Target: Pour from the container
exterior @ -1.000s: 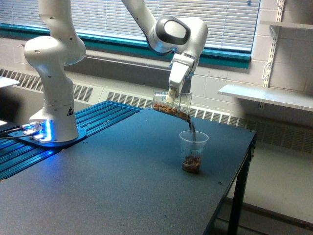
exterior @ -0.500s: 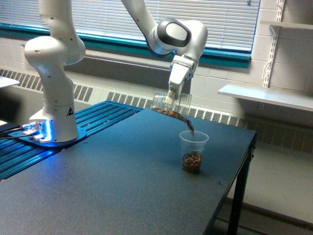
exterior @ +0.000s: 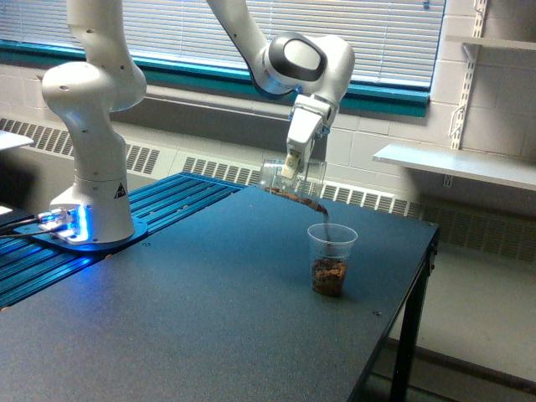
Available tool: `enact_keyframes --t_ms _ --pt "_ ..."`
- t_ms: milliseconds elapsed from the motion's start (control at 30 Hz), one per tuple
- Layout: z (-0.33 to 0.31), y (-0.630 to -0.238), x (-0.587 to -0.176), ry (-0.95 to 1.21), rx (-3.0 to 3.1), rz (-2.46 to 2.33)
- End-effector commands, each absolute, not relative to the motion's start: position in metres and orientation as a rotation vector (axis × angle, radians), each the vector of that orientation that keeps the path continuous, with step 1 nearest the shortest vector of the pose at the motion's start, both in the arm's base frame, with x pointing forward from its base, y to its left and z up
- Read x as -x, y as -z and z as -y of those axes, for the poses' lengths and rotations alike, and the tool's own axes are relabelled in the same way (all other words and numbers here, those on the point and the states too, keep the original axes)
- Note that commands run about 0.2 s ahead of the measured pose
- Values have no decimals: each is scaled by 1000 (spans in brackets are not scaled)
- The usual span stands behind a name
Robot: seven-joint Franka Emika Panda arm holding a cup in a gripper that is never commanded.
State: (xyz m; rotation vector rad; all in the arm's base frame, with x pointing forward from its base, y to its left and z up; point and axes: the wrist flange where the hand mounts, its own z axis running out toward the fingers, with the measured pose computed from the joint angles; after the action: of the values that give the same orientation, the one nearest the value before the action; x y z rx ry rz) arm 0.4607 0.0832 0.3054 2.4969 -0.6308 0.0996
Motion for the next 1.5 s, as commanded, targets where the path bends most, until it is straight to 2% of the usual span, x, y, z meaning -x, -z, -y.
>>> enact_keyframes --t_ms 33,1500 --pt "-82 -308 -462 -115 -2479 646" --pt "-70 -325 -506 -40 -2416 467"
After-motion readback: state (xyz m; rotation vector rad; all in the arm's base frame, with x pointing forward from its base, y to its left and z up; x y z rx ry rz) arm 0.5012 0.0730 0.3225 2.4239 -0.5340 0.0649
